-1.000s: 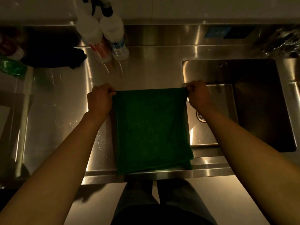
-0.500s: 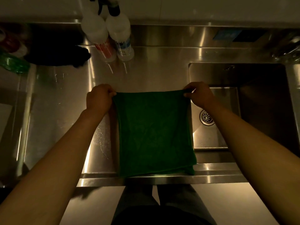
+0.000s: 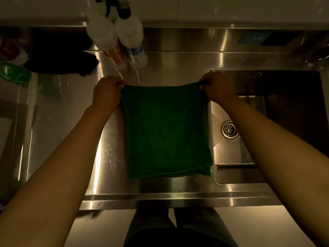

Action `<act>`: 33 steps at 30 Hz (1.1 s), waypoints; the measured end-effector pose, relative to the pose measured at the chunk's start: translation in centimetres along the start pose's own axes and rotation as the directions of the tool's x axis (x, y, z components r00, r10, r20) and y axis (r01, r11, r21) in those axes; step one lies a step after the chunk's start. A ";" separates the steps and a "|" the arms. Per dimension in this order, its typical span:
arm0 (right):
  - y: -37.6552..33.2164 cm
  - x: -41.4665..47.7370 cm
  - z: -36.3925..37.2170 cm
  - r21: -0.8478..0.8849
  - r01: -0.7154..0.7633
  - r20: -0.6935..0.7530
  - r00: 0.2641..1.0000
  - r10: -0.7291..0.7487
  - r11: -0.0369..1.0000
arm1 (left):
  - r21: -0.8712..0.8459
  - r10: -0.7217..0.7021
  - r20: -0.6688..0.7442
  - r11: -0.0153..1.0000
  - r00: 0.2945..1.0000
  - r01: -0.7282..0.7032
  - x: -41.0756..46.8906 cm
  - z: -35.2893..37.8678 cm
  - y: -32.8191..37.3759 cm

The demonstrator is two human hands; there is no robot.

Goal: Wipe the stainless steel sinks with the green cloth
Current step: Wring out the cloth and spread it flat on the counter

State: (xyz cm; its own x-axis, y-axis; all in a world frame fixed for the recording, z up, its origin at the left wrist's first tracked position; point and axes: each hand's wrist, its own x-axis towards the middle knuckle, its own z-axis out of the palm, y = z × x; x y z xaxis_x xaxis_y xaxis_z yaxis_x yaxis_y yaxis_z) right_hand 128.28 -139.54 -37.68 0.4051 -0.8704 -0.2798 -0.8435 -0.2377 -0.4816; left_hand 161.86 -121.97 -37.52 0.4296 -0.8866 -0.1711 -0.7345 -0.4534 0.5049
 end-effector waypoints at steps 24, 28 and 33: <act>7.2 -24.8 1.7 -0.074 0.260 0.437 0.876 -0.203 0.963 | 0.048 0.287 0.244 0.950 0.926 -0.307 -28.1 1.0 -3.1; 7.2 -25.0 2.3 -0.069 0.153 0.392 0.913 -0.114 0.986 | -0.004 0.269 0.215 0.961 0.939 -0.275 -28.4 1.6 -2.8; 5.1 -22.8 2.7 0.047 0.054 0.103 0.993 -0.059 0.997 | 0.008 0.162 0.069 0.987 0.984 -0.163 -23.3 1.9 -2.3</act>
State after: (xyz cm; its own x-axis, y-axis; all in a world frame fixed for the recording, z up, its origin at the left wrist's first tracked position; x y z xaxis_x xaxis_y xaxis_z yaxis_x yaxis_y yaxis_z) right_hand 115.66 -119.71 -36.01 0.4883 -0.8057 -0.3353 -0.8029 -0.2642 -0.5344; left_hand 152.52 -100.43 -36.26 0.2677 -0.9525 -0.1451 -0.7990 -0.3037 0.5190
